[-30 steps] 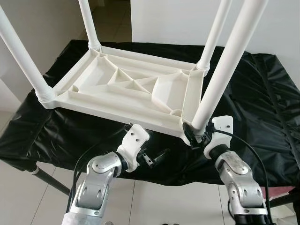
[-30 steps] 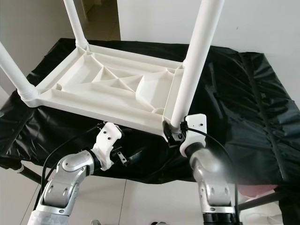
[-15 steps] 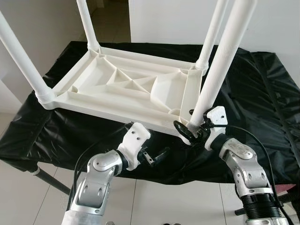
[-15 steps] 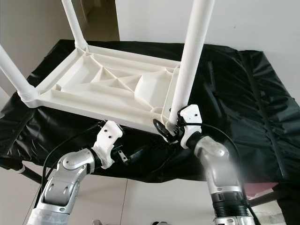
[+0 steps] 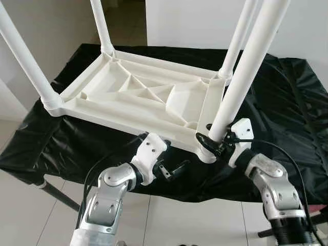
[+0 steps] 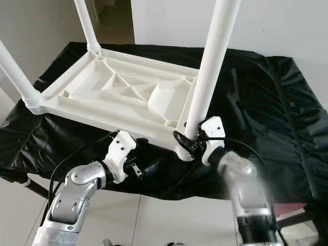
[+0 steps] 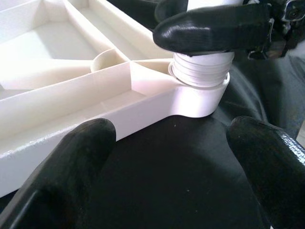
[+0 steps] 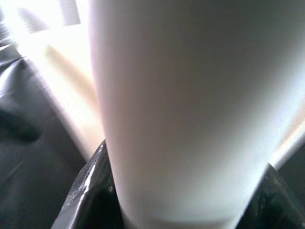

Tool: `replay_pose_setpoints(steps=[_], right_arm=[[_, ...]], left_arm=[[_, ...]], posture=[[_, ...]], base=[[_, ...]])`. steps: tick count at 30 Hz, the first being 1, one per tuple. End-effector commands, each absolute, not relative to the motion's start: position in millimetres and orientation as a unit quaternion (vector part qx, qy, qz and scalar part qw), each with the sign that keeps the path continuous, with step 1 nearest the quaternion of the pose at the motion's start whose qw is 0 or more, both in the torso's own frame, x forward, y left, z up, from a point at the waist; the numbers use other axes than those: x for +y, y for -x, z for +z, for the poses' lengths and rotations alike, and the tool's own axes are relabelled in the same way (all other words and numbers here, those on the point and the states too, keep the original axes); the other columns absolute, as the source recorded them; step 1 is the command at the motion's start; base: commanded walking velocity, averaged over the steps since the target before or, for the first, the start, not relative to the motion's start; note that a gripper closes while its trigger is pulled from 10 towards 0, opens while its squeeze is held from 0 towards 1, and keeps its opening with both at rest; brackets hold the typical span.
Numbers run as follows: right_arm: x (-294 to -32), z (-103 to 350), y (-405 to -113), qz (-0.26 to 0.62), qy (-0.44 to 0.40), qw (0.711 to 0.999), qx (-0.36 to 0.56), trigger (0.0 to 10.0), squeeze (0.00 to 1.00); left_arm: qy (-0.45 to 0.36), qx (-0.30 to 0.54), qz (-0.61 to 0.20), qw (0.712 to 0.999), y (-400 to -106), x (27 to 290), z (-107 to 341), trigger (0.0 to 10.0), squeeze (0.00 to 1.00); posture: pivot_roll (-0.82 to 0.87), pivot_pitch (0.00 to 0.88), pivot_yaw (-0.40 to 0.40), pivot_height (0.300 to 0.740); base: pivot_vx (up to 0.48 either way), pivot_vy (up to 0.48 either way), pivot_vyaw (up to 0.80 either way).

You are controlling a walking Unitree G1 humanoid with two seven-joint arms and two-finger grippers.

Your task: Building children table

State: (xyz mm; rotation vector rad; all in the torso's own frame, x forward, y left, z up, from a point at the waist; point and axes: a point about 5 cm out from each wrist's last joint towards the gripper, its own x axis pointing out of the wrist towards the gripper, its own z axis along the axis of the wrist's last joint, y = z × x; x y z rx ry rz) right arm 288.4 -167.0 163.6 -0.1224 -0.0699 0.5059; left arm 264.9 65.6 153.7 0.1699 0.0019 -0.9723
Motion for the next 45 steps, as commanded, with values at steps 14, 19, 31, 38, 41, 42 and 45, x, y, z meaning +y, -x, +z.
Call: replay_pose_setpoints(steps=[14, 19, 31, 38, 41, 42, 45], right_arm=[[-147.5, 135.2, -272.3, -0.084, -0.017, 0.995, 0.043, 10.0, 0.00], [-128.1, 139.2, -273.5, -0.042, -0.052, 0.997, 0.026, 10.0, 0.00], [-147.0, 153.5, -279.6, 0.024, -0.020, 0.999, -0.015, 10.0, 1.00], [-154.7, 152.5, -285.7, 0.130, 0.018, 0.991, -0.015, 10.0, 0.00], [-155.4, 155.8, -290.2, 0.173, 0.037, 0.984, -0.024, 10.0, 0.00], [-156.4, 158.5, -293.5, 0.185, 0.048, 0.981, -0.032, 10.0, 0.00], [-155.9, 162.7, -299.2, 0.220, 0.061, 0.973, -0.040, 10.0, 0.00]], left_arm=[[-0.078, 0.019, -0.387, 0.919, -262.3, 76.3, 145.8, 10.0, 0.00], [-0.079, 0.024, -0.379, 0.922, -256.7, 81.6, 143.2, 10.0, 0.00], [-0.081, 0.010, -0.378, 0.922, -266.6, 82.5, 150.0, 10.0, 0.00], [-0.081, 0.006, -0.385, 0.919, -267.6, 80.6, 151.1, 10.0, 0.00], [-0.081, 0.005, -0.389, 0.918, -268.2, 79.5, 151.5, 10.0, 0.00], [-0.082, 0.004, -0.390, 0.917, -268.6, 79.2, 151.8, 10.0, 0.00], [-0.087, 0.003, -0.393, 0.916, -269.4, 78.1, 151.8, 10.0, 0.00]], posture=[[-0.02, 0.167, 0.016, 0.740], [-0.01, 0.157, 0.016, 0.740], [-0.02, 0.119, 0.018, 0.740], [-0.03, 0.111, 0.023, 0.740], [-0.03, 0.109, 0.025, 0.740], [-0.03, 0.109, 0.025, 0.740], [-0.03, 0.100, 0.026, 0.740]], base=[[0.000, 0.000, 0.00], [0.000, 0.000, 0.00], [0.000, 0.000, 0.00], [0.000, 0.000, 0.00], [0.000, 0.000, 0.00], [0.000, 0.000, 0.00], [0.000, 0.000, 0.00]])
